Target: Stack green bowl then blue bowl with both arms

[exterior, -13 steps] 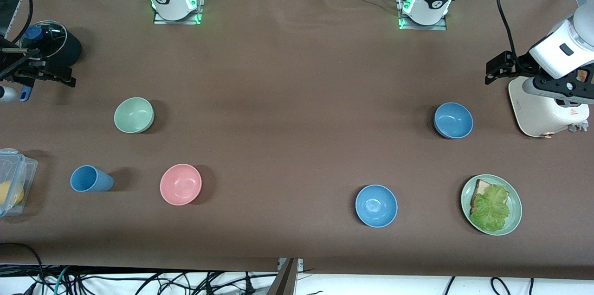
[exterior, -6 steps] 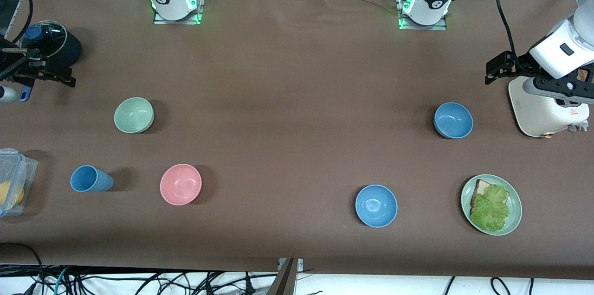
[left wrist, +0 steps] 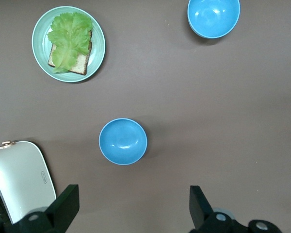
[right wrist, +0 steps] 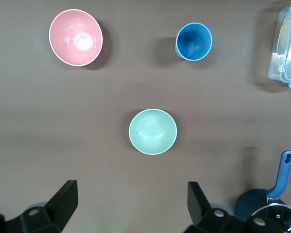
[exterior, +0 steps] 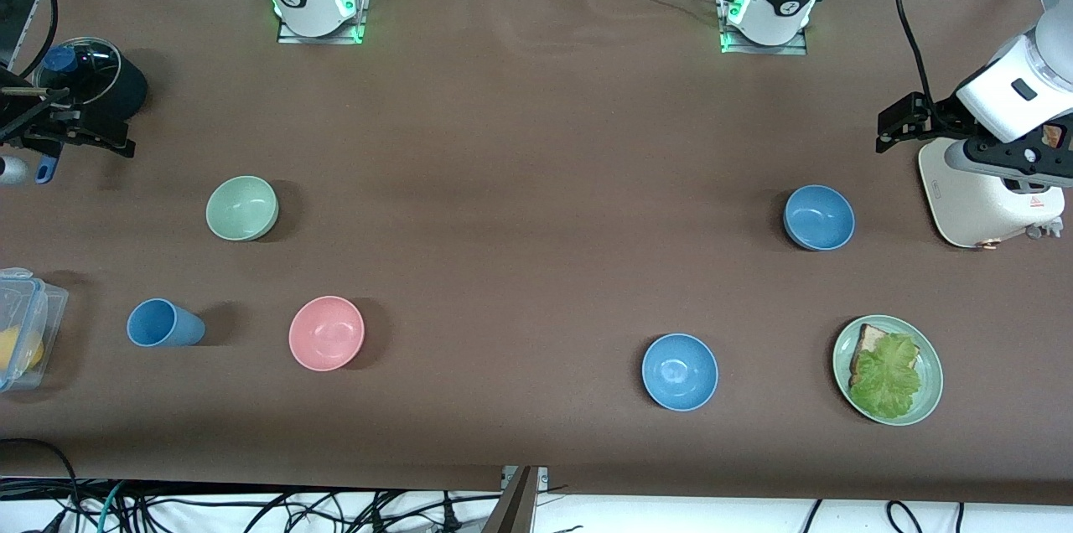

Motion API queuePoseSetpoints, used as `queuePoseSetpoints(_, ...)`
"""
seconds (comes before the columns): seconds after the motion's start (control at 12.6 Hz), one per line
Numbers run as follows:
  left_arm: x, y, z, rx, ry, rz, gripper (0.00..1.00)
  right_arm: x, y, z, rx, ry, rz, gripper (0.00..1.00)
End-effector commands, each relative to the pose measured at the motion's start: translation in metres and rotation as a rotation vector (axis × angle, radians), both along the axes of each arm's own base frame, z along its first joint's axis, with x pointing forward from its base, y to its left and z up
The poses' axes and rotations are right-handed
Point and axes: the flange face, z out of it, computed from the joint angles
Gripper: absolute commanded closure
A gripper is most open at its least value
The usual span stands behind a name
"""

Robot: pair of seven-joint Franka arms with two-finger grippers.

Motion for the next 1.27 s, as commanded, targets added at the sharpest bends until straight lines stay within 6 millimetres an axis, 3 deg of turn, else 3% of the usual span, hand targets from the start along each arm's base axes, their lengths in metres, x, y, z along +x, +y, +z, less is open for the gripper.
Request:
queuePoseSetpoints(0.0, -0.006, -0.003, 0.007, 0.000, 0.004, 0.001, 0.00, -0.002, -0.004, 0.001, -0.010, -0.005, 0.010, 0.00)
queuePoseSetpoints(0.24, -0.006, -0.003, 0.007, 0.000, 0.002, 0.002, 0.00, -0.001, -0.017, -0.003, -0.007, -0.003, -0.011, 0.00)
queuePoseSetpoints(0.48, -0.006, -0.011, 0.006, 0.000, 0.004, -0.012, 0.00, 0.000, -0.066, -0.017, 0.000, 0.021, -0.085, 0.00)
queuePoseSetpoints(0.8, -0.006, -0.010, 0.007, 0.000, 0.002, -0.010, 0.00, 0.000, -0.095, -0.041, 0.016, 0.073, -0.137, 0.00)
queuePoseSetpoints(1.03, -0.006, -0.010, 0.007, 0.000, 0.002, -0.010, 0.00, 0.008, -0.100, -0.075, 0.020, 0.149, -0.123, 0.00)
queuePoseSetpoints(1.19, -0.006, -0.010, 0.007, 0.000, 0.002, -0.010, 0.00, 0.008, -0.114, -0.106, 0.042, 0.204, -0.066, 0.00)
